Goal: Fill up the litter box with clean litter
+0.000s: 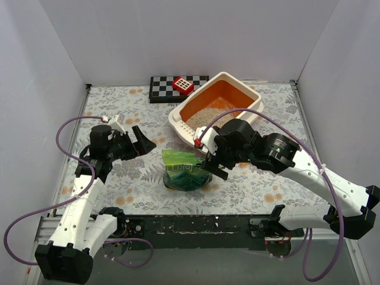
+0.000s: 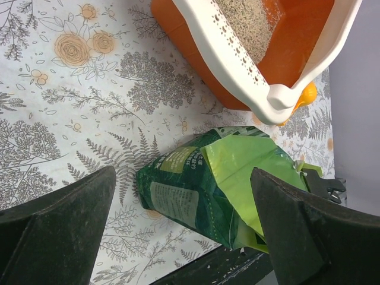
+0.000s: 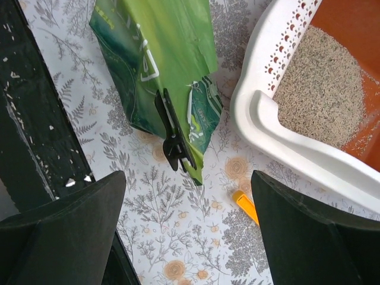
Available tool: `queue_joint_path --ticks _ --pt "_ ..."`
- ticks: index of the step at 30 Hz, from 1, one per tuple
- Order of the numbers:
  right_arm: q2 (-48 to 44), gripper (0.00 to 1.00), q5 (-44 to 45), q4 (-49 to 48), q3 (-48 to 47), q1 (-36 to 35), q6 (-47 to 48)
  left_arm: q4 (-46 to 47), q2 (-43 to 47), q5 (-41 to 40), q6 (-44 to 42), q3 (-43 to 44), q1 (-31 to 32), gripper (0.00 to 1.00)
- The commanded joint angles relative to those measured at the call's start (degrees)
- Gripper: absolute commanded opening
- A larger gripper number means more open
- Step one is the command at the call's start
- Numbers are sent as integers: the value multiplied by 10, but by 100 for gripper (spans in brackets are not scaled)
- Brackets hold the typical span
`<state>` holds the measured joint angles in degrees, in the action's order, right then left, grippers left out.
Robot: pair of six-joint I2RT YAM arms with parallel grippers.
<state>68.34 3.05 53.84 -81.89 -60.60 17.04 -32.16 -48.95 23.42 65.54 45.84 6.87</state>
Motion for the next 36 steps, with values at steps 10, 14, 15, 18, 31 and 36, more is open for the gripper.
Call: queue_joint_path --ticks 10,14,15,18,31,36 --pt "3 91 -11 -61 92 -2 84 23 -4 31 1 -7 2 98" --pt "15 91 -5 -77 102 -3 96 28 -4 32 1 -18 2 98" --pt "21 91 -3 -80 103 -2 99 30 -5 32 2 -18 2 98" --pt "29 91 -1 -89 106 -3 106 33 -7 33 1 -20 2 98" --pt "72 1 49 -74 104 6 106 46 -17 44 1 -28 2 98" --pt "47 1 58 -65 92 7 90 49 -18 45 -1 -28 2 98"
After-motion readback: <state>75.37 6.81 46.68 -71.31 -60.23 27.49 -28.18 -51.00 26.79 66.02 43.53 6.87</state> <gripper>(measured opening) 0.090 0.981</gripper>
